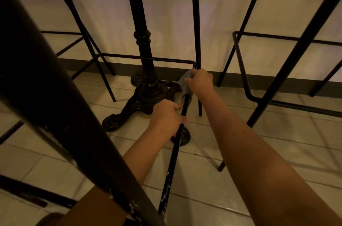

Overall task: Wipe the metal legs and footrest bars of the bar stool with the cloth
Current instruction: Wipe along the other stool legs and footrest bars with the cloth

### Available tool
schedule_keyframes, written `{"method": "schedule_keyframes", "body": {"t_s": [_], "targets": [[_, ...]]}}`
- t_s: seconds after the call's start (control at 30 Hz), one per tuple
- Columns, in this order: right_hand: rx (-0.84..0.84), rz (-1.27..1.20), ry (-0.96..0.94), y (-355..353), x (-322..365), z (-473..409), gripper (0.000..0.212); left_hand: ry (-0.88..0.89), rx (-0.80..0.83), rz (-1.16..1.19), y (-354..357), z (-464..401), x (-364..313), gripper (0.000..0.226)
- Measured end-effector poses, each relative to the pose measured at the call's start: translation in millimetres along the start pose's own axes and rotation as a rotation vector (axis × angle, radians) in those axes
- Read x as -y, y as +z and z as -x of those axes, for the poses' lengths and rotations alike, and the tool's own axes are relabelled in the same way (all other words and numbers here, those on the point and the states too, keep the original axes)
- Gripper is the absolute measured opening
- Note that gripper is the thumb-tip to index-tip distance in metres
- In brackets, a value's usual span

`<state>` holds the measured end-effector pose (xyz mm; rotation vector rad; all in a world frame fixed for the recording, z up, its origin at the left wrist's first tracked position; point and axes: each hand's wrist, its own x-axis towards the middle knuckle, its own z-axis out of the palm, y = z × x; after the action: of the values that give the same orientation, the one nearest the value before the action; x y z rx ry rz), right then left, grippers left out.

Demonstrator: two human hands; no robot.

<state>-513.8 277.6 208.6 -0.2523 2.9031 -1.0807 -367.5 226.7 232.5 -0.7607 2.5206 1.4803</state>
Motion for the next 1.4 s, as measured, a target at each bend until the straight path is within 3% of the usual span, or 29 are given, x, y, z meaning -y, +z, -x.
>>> {"method": "schedule_keyframes", "body": {"t_s": [0.3,0.53,0.67,0.8,1.07,1.23,1.4], "targets": [[0.036,0.094,-0.024,2,-3,2,0.034,0.046,-0.011,-0.004,2,-7,0,0.050],[0.122,0.029,0.069,-9,1,-10,0.039,0.036,-0.013,0.007,3,-7,1,0.049],[0.110,0.083,-0.053,-6,-5,4,0.028,0.057,-0.004,-0.004,2,-7,5,0.049],[0.135,0.056,-0.158,-10,-15,14,0.026,0.082,0.073,0.020,-2,-5,10,0.052],[0.239,-0.024,-0.166,-20,-19,25,0.037,0.081,0.212,0.027,-13,-2,13,0.055],[0.254,-0.039,-0.238,-24,-26,37,0.041,0.081,0.191,0.028,-10,-3,12,0.055],[0.235,-0.009,-0.183,-22,-22,27,0.048,0.094,0.074,0.057,-5,0,16,0.061]]}}
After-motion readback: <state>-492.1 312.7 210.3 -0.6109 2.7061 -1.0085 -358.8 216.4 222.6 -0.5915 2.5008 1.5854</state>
